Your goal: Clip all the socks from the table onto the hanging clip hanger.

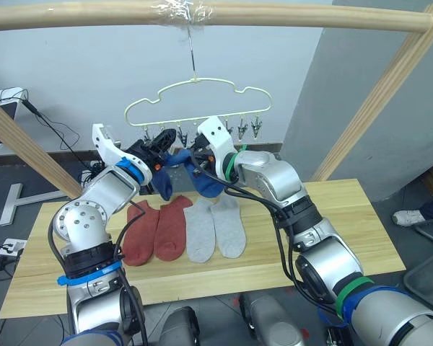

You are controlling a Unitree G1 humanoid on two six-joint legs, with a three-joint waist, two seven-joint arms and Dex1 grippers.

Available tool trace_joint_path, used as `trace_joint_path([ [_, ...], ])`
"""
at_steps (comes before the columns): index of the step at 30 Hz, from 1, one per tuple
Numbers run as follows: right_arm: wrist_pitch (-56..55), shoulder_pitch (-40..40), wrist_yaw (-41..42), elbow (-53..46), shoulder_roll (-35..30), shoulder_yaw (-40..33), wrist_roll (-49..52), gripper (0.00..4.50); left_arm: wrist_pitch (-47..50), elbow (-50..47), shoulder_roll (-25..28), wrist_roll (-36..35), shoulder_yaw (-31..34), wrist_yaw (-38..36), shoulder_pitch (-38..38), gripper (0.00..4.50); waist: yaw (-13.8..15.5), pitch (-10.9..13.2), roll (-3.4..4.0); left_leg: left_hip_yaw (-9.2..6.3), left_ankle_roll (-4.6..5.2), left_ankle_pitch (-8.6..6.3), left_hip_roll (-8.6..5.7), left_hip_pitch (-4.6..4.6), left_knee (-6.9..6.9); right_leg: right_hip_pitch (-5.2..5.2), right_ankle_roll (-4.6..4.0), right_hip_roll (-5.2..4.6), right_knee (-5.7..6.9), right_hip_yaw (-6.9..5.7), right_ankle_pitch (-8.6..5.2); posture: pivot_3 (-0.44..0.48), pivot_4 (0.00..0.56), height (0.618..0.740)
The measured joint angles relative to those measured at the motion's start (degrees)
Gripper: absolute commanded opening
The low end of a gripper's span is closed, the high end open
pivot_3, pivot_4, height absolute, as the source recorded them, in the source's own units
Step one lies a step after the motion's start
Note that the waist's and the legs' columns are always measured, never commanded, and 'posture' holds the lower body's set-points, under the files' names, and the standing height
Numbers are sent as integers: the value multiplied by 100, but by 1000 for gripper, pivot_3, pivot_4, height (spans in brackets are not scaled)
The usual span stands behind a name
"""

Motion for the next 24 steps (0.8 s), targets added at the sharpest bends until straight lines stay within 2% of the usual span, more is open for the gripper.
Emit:
trace_joint_path([
  [6,115,2,24,-167,-14,1,8,0,0,-110,60,8,-97,-62,119,3416,-3,0,0,0,0,0,1,0,-1,-1,0,0,0,0,0,-263,190,740],
  [7,156,4,56,-217,-17,1,14,511,11,-185,113,14,-159,-106,175,3438,-3,0,0,-1,0,0,1,0,-2,-1,0,-1,0,1,0,-263,190,740],
  [8,236,7,94,-272,-17,3,23,684,24,-271,172,16,-201,-148,226,3438,-2,0,0,-1,0,0,2,0,-3,-1,0,-1,0,0,0,-260,189,740],
  [10,360,31,132,-356,-17,11,31,1333,37,-468,313,28,-275,-192,308,3438,0,0,0,-4,0,0,3,0,-4,-1,0,-2,0,1,0,-260,189,740],
  [16,554,243,166,-664,-81,103,26,3438,135,-933,637,26,-401,-292,531,3438,1,0,0,-1,-1,0,1,0,-4,-1,0,-3,-1,2,0,-255,186,740],
  [24,858,765,267,-1502,-511,216,41,3438,97,-1588,1186,315,-662,-518,929,3438,27,0,0,-1,-1,0,-1,0,-8,-3,1,-4,-1,4,-1,-241,185,740],
])
